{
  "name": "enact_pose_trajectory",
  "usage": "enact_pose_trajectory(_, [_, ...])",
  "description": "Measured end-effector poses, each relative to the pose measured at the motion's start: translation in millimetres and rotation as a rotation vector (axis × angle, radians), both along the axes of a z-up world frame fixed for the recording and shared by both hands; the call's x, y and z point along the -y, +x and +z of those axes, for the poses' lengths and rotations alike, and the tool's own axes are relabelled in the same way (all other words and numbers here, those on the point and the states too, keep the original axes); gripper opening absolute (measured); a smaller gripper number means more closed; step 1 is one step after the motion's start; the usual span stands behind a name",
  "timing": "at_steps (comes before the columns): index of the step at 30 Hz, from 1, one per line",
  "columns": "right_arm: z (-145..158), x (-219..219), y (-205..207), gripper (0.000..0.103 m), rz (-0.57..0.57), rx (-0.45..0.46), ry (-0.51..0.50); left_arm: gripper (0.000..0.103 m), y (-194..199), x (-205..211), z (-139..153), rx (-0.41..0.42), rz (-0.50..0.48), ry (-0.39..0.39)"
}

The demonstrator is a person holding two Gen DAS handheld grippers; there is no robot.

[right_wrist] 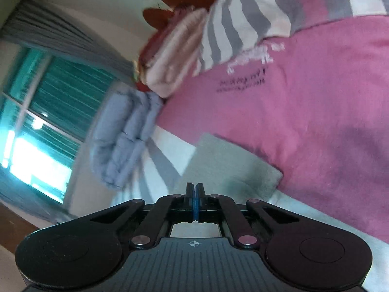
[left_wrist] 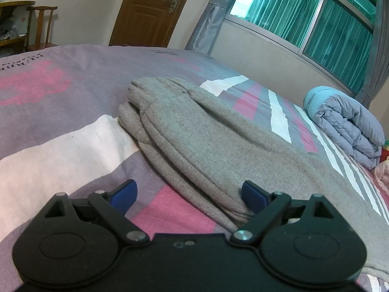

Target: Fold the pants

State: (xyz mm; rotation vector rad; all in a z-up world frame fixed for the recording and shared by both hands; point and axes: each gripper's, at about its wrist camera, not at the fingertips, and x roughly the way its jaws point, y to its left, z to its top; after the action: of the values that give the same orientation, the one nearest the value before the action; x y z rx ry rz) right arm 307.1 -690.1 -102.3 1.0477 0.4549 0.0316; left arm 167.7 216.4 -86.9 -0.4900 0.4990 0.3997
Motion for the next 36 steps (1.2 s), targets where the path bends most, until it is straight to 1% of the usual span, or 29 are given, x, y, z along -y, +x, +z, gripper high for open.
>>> enact_pose_trajectory(2, [-2,5,-8,0.0,-0.01,-0.014,-0.002,0.087,0,0,0,0.002,0.0,-0.001])
enact_pose_trajectory(4, [-11,10,-11,0.0,-0.008,-0.032,0.0,0.087,0,1,0,0.001,0.001,0.0])
enact_pose_trajectory(6, [-20,14,-11,0.001,-0.023,-0.042,0.065,0.087,0,1,0,0.0,0.001,0.001])
enact_pose_trajectory(7, [-23,14,-11,0.007,-0.019,-0.036,0.085,0.087,0,1,0,0.0,0.001,0.002])
enact_pose_trajectory(8, [-24,12,-9,0.023,-0.025,-0.037,0.089,0.087,0,1,0,0.0,0.001,0.001])
enact_pose_trajectory(9, [-24,11,-7,0.036,-0.025,-0.04,0.091,0.087,0,1,0,0.0,0.001,0.001])
enact_pose_trajectory(10, [-25,9,-5,0.061,-0.023,-0.047,0.088,0.087,0,1,0,0.0,0.001,0.001])
enact_pose_trajectory(11, [-25,7,-4,0.065,-0.031,-0.054,0.082,0.087,0,1,0,0.001,0.001,0.001])
enact_pose_trajectory(13, [-27,4,-3,0.065,-0.02,-0.037,0.095,0.087,0,1,0,0.0,0.001,0.001])
enact_pose_trajectory(15, [-29,1,0,0.055,-0.015,-0.05,0.093,0.087,0,1,0,0.001,0.0,0.0])
enact_pose_trajectory(16, [-28,-1,-1,0.049,-0.018,-0.039,0.084,0.087,0,1,0,0.001,0.0,0.0])
enact_pose_trajectory(18, [-29,-2,0,0.049,-0.017,-0.044,0.105,0.087,0,2,0,0.0,0.001,0.001])
enact_pose_trajectory(21, [-37,-4,9,0.048,-0.018,-0.115,0.113,0.088,0,2,0,0.0,0.0,0.0])
enact_pose_trajectory(25, [-42,-4,21,0.048,-0.039,-0.132,0.122,0.088,0,1,1,-0.002,0.0,0.0])
enact_pose_trajectory(27, [-40,-5,30,0.01,-0.023,-0.156,0.096,0.088,1,1,1,-0.003,0.0,0.001])
enact_pose_trajectory(28, [-38,-6,35,0.004,-0.001,-0.17,0.08,0.088,0,1,1,-0.002,0.0,0.0])
enact_pose_trajectory(29, [-34,-8,36,0.004,0.012,-0.168,0.056,0.088,0,1,1,0.0,0.0,-0.001])
enact_pose_trajectory(30, [-27,-9,33,0.004,0.021,-0.14,0.034,0.088,0,1,1,0.0,0.0,-0.001])
enact_pose_trajectory(31, [-16,-10,27,0.004,0.03,-0.093,0.008,0.088,0,1,1,0.001,-0.001,-0.002])
enact_pose_trajectory(33, [-1,-13,16,0.004,0.048,-0.03,-0.016,0.088,0,1,0,0.001,0.0,-0.002])
enact_pose_trajectory(35, [4,-13,7,0.004,0.061,-0.014,-0.023,0.088,0,1,0,0.002,0.0,-0.003])
enact_pose_trajectory(36, [0,-11,5,0.004,0.061,-0.03,-0.031,0.088,1,1,0,0.002,-0.001,-0.003])
